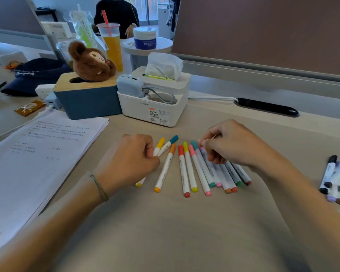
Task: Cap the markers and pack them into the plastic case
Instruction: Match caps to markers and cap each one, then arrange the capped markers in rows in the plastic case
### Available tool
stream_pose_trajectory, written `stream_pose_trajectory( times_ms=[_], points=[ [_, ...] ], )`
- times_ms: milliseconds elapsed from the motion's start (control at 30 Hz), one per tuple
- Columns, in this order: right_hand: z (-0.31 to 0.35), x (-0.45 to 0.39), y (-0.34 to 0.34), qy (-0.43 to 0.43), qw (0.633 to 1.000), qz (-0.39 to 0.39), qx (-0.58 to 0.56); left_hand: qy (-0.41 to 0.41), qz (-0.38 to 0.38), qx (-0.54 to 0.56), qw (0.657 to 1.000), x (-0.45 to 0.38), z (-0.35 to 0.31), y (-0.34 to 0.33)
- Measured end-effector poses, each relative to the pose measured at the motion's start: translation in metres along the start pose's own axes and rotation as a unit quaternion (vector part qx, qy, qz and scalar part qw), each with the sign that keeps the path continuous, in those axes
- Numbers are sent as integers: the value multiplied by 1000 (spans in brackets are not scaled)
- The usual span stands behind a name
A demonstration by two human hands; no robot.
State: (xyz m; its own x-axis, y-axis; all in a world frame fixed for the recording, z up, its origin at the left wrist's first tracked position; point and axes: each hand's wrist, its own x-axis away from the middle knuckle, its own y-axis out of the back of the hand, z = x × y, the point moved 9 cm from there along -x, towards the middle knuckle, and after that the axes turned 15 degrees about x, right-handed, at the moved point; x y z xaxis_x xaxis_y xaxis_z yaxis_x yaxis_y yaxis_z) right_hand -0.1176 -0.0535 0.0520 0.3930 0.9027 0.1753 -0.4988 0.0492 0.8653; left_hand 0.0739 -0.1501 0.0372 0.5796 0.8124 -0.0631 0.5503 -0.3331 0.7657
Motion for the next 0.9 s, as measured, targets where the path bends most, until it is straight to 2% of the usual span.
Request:
stream_pose_trajectory(
  times_ms=[200, 467, 567, 700, 800, 900],
  points=[
    [-10, 9, 17, -13, 1000, -28, 7, -40, -3, 0, 999, 12, -39, -32],
    [-31, 18, 26, -31, 999, 13, 35, -41, 10, -195, 980, 15, -65, -57],
    [-41, 14, 19, -50, 998, 26, 43, -9, 29, -217, 976, 9, -69, -56],
    [-50, 11, 12, -64, 996, 24, 54, 47, 44, -138, 988, -1, -63, -55],
    [-53, 11, 16, -66, 995, -7, 71, 91, 32, 18, 995, -3, -50, -53],
    [-55, 10, 16, -72, 993, -18, 91, 99, 24, 143, 984, 0, -44, -54]
  ],
)
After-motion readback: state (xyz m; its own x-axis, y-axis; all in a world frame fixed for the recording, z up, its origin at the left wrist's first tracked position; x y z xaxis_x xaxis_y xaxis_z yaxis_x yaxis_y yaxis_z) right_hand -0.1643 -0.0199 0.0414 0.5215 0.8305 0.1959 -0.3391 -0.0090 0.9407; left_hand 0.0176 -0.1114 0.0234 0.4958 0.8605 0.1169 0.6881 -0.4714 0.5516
